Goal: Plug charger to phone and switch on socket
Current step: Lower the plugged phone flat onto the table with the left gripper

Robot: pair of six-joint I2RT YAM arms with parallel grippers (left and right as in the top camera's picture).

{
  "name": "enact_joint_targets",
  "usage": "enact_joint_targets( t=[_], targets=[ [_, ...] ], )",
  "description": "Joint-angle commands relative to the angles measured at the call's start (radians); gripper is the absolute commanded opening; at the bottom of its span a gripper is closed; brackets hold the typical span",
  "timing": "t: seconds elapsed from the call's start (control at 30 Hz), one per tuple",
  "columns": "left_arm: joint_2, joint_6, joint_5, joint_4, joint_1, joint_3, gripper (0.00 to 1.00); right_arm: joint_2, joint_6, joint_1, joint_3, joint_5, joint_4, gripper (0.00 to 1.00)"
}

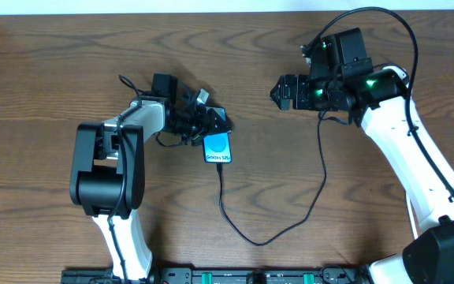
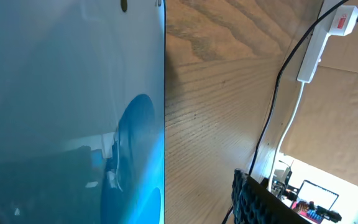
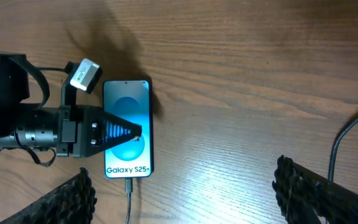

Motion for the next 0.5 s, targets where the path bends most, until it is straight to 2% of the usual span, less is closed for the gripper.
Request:
enact_joint_targets(
  t=[0.0, 0.47],
  targets=[
    [0.038, 0.009, -0.194, -0.010, 0.003, -0.014, 0.61, -0.011, -0.015, 0.005, 0.004, 0.005, -0.002, 0.91],
    [0.037, -0.009, -0.256, -0.026, 0.004, -0.006, 0.63, -0.011, -0.015, 0.005, 0.004, 0.005, -0.002, 0.91]
  ],
)
